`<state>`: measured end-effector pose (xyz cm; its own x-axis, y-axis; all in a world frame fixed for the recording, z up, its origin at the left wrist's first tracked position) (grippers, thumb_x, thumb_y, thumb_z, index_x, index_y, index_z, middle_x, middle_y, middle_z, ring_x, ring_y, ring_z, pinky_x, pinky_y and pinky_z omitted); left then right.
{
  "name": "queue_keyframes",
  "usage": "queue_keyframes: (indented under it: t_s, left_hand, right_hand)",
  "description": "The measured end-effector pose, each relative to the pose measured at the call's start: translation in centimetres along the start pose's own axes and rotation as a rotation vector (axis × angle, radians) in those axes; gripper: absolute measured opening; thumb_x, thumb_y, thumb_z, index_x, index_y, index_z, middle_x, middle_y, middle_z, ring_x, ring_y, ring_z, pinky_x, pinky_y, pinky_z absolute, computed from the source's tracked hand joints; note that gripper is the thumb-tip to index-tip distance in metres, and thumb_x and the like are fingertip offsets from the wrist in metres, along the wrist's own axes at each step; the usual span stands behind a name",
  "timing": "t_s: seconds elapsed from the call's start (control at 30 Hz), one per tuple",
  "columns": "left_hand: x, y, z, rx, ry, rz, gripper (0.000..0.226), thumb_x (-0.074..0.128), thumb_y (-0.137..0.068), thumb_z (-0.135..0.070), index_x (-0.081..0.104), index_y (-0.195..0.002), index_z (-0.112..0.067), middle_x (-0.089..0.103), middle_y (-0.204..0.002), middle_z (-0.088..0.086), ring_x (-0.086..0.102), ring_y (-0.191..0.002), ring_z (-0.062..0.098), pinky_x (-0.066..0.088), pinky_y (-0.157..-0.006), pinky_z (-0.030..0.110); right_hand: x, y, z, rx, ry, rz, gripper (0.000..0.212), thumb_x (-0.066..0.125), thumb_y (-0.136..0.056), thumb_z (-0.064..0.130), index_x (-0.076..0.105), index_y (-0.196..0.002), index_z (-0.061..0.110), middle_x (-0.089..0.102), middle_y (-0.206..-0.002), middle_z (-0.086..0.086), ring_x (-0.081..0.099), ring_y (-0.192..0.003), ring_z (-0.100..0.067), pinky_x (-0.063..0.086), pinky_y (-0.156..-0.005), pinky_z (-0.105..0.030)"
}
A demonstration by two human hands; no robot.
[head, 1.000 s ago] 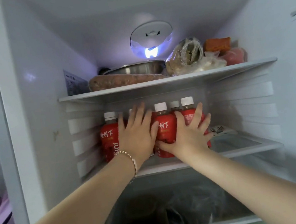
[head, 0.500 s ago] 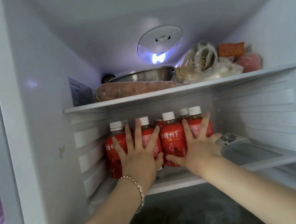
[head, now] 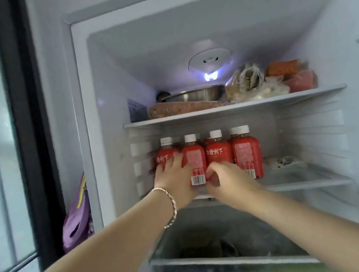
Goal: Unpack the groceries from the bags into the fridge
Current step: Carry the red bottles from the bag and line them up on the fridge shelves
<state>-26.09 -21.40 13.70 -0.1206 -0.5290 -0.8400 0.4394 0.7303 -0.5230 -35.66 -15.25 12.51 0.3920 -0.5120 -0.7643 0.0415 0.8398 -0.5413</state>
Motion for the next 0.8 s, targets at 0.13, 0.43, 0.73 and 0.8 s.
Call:
queue_keyframes:
  t_s: [0.13,0.43,0.73,0.8]
  left_hand:
    - [-2.6,6.9,1.1,-0.183,-0.023,0.058,0.027,0.046,-0.092,-0.036,0.062,-0.104,-0.018,0.062,-0.113,0.002,0.06,-0.102,0.024,0.043,-0.075,0.029]
    - [-3.0,30.4,5.6,-0.639,0.079,0.777,0.042,0.039,-0.094,-0.026,0.068,-0.096,0.005,0.071,-0.099,0.018,0.067,-0.078,0.025,0.048,-0.068,0.021]
    - [-14.4,61.7,6.4,-1.207,-0.119,0.541,0.029,0.048,-0.089,-0.033,0.065,-0.104,-0.014,0.065,-0.109,0.006,0.062,-0.1,0.026,0.046,-0.076,0.027]
    - [-18.4,70.0,4.5,-1.349,-0.162,0.489,0.028,0.048,-0.088,-0.034,0.065,-0.101,-0.015,0.065,-0.11,0.004,0.061,-0.101,0.026,0.042,-0.074,0.025]
  right_hand:
    - [2.3,3.6,3.9,-0.149,-0.19,0.265,0.02,0.051,-0.091,0.02,0.058,-0.073,0.018,0.053,-0.069,0.006,0.053,-0.068,-0.013,0.04,-0.06,-0.025]
    - [8.6,17.3,15.5,-0.556,-0.044,0.753,0.024,0.051,-0.091,0.021,0.068,-0.106,0.014,0.067,-0.111,-0.003,0.061,-0.102,-0.02,0.05,-0.086,-0.029]
    - [8.0,38.8,33.2,-1.067,-0.134,0.914,0.02,0.052,-0.092,0.026,0.064,-0.104,0.017,0.064,-0.108,-0.001,0.059,-0.093,-0.018,0.048,-0.077,-0.029]
    - [6.3,46.3,37.1,-1.196,-0.164,0.928,0.02,0.051,-0.09,0.025,0.066,-0.102,0.019,0.065,-0.108,0.0,0.059,-0.09,-0.018,0.043,-0.072,-0.025]
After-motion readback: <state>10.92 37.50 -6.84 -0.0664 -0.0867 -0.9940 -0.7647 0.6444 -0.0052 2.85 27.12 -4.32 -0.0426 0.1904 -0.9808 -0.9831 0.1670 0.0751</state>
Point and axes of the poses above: each hand's wrist, its own y-axis away from the middle knuckle, its own x-axis out of the palm, z = x × y, the point moved 7 cm from there along -y, towards the middle knuckle
